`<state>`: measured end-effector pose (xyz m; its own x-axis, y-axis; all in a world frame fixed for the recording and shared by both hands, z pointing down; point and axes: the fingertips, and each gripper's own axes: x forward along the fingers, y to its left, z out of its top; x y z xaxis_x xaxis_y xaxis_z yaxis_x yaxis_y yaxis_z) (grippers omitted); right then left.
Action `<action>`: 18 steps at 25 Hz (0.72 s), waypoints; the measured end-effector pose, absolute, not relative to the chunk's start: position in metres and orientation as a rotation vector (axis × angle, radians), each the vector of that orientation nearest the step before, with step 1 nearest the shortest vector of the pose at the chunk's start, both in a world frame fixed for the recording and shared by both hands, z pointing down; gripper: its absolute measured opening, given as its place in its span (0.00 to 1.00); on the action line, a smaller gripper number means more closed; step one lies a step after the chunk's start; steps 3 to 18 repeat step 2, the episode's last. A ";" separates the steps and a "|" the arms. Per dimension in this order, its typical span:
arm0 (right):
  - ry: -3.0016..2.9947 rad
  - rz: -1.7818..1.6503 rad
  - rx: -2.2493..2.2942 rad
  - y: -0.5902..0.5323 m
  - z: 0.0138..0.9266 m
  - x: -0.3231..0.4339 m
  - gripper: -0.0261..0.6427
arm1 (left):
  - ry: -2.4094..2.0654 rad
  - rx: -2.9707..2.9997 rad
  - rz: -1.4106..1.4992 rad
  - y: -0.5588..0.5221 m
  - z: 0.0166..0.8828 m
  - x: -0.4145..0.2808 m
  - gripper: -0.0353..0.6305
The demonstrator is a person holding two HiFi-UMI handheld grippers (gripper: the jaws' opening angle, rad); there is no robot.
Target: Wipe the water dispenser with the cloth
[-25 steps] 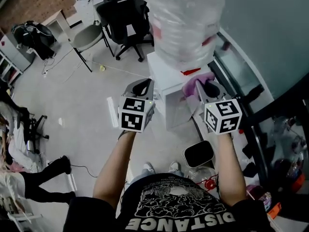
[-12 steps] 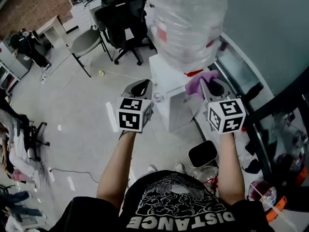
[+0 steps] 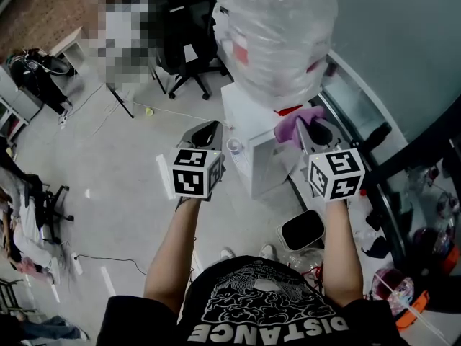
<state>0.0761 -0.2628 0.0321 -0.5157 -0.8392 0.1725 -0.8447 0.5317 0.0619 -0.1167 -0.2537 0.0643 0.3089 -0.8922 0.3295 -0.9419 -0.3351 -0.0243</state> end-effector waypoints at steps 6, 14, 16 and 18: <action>-2.586 0.057 1.438 -0.263 0.034 0.077 0.09 | -1.693 2.396 0.434 -0.254 0.067 -0.115 0.09; -2.586 0.057 1.438 -0.263 0.034 0.077 0.09 | -1.693 2.396 0.434 -0.254 0.067 -0.115 0.09; -2.586 0.057 1.438 -0.263 0.034 0.077 0.09 | -1.693 2.396 0.434 -0.254 0.067 -0.115 0.09; -2.586 0.057 1.438 -0.263 0.034 0.077 0.09 | -1.693 2.396 0.434 -0.254 0.067 -0.115 0.09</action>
